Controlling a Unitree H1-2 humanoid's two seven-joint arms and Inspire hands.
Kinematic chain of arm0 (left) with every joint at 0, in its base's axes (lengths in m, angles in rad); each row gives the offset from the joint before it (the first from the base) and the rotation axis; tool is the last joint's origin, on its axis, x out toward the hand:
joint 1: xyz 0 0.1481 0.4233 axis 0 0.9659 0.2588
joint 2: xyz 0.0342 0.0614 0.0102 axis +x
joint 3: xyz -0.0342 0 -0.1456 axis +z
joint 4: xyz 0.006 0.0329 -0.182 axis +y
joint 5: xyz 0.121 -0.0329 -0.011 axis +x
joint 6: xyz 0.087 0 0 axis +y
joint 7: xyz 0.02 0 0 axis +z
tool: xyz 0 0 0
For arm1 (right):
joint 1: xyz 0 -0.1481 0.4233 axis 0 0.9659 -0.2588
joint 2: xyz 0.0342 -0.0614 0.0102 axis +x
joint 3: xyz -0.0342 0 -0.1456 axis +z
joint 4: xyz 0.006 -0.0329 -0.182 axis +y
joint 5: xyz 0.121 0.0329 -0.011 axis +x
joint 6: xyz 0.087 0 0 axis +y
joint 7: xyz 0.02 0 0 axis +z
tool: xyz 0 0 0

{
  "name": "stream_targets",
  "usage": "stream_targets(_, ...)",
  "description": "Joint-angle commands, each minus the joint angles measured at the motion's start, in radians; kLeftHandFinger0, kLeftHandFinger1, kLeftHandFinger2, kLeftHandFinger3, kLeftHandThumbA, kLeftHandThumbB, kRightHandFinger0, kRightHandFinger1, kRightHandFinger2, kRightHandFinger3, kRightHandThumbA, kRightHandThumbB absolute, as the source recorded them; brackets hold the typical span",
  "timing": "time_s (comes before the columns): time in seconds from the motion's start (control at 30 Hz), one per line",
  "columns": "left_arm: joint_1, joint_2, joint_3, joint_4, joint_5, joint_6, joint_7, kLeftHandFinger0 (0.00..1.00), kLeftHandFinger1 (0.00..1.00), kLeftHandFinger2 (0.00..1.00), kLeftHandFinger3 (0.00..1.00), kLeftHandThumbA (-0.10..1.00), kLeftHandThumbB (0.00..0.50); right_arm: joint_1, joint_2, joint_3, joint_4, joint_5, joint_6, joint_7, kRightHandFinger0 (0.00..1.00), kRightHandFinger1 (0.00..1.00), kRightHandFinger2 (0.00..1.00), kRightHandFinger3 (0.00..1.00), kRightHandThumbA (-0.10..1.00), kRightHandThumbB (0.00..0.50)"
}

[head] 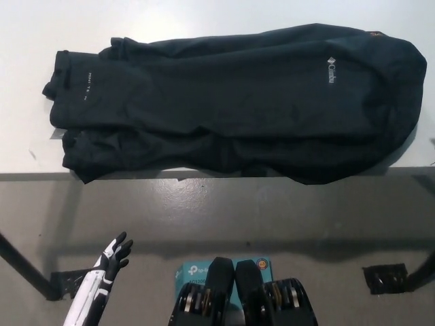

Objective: The robot grabs the right edges of the black jacket on the table, and folds it in half

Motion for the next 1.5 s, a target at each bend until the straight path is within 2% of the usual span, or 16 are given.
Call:
stream_targets(0.0, 0.01, -0.002, 0.01, -0.038, 0.01, -0.039, 0.011, 1.0, 1.0, 1.0, 1.0, 1.0, 0.126, -0.066, -0.006, -0.015, 0.049, 0.06, 0.002, 0.057, 1.0, 1.0, 1.0, 1.0, 1.0, 0.232)
stream_targets(0.23, 0.008, -0.002, 0.019, -0.039, 0.007, -0.038, 0.01, 1.0, 1.0, 1.0, 1.0, 1.0, 0.13, -0.057, -0.018, 0.041, 0.166, -0.048, -0.091, 0.035, 1.0, 1.0, 1.0, 1.0, 1.0, 0.268)
stream_targets(0.27, 0.008, -0.002, 0.02, -0.037, 0.007, -0.037, 0.01, 1.0, 1.0, 1.0, 1.0, 1.0, 0.136, -0.058, -0.02, 0.041, 0.184, -0.049, -0.102, 0.04, 1.0, 1.0, 1.0, 1.0, 1.0, 0.248)
stream_targets(0.33, 0.008, 0.0, 0.021, -0.036, 0.003, -0.041, 0.007, 1.0, 1.0, 1.0, 1.0, 1.0, 0.129, -0.063, -0.02, 0.043, 0.22, -0.055, -0.122, 0.04, 1.0, 1.0, 1.0, 1.0, 1.0, 0.251)
stream_targets(0.47, 0.008, -0.001, 0.022, -0.039, 0.006, -0.036, 0.009, 1.0, 1.0, 1.0, 1.0, 1.0, 0.131, -0.064, -0.027, 0.044, 0.255, -0.051, -0.134, 0.062, 1.0, 1.0, 1.0, 1.0, 1.0, 0.256)
stream_targets(0.5, 0.007, -0.001, 0.022, -0.039, 0.003, -0.041, 0.007, 1.0, 1.0, 1.0, 1.0, 1.0, 0.123, -0.061, -0.034, 0.058, 0.278, -0.075, -0.144, 0.056, 1.0, 1.0, 1.0, 1.0, 1.0, 0.276)
stream_targets(0.6, 0.005, 0.0, 0.021, -0.039, -0.006, -0.049, 0.002, 1.0, 1.0, 1.0, 1.0, 1.0, 0.107, -0.059, -0.037, 0.062, 0.299, -0.074, -0.16, 0.074, 1.0, 1.0, 1.0, 1.0, 1.0, 0.289)
stream_targets(0.63, 0.002, 0.001, 0.023, -0.036, -0.016, -0.051, -0.002, 1.0, 1.0, 1.0, 1.0, 1.0, 0.115, -0.062, -0.037, 0.059, 0.306, -0.068, -0.155, 0.079, 1.0, 1.0, 1.0, 1.0, 1.0, 0.305)
stream_targets(0.83, -0.001, 0.001, 0.02, -0.038, -0.027, -0.055, -0.007, 1.0, 1.0, 1.0, 1.0, 1.0, 0.112, -0.074, -0.031, 0.036, 0.337, -0.039, -0.162, 0.095, 1.0, 1.0, 1.0, 1.0, 1.0, 0.314)
stream_targets(0.9, -0.007, 0.0, 0.02, -0.038, -0.033, -0.05, -0.008, 1.0, 1.0, 1.0, 1.0, 1.0, 0.124, -0.086, -0.029, 0.029, 0.352, -0.019, -0.152, 0.125, 1.0, 1.0, 1.0, 1.0, 1.0, 0.331)
stream_targets(1.1, -0.012, 0.005, 0.018, -0.037, -0.021, -0.052, -0.007, 1.0, 1.0, 1.0, 1.0, 1.0, 0.128, -0.099, -0.016, -0.008, 0.361, 0.038, -0.129, 0.166, 1.0, 1.0, 1.0, 1.0, 1.0, 0.327)
stream_targets(1.2, -0.014, 0.006, 0.021, -0.042, -0.03, -0.036, -0.009, 1.0, 1.0, 1.0, 1.0, 1.0, 0.139, -0.116, 0.006, -0.043, 0.337, 0.118, -0.062, 0.207, 1.0, 1.0, 1.0, 1.0, 1.0, 0.316)
stream_targets(1.3, -0.017, 0.007, 0.02, -0.045, -0.015, -0.039, -0.005, 1.0, 1.0, 1.0, 1.0, 1.0, 0.129, -0.126, 0.011, -0.061, 0.33, 0.144, -0.034, 0.227, 1.0, 1.0, 1.0, 1.0, 1.0, 0.305)
stream_targets(1.47, -0.017, 0.012, 0.016, -0.04, -0.002, -0.048, -0.005, 1.0, 1.0, 1.0, 1.0, 1.0, 0.136, -0.131, 0.026, -0.08, 0.307, 0.174, -0.004, 0.229, 1.0, 1.0, 1.0, 1.0, 1.0, 0.317)
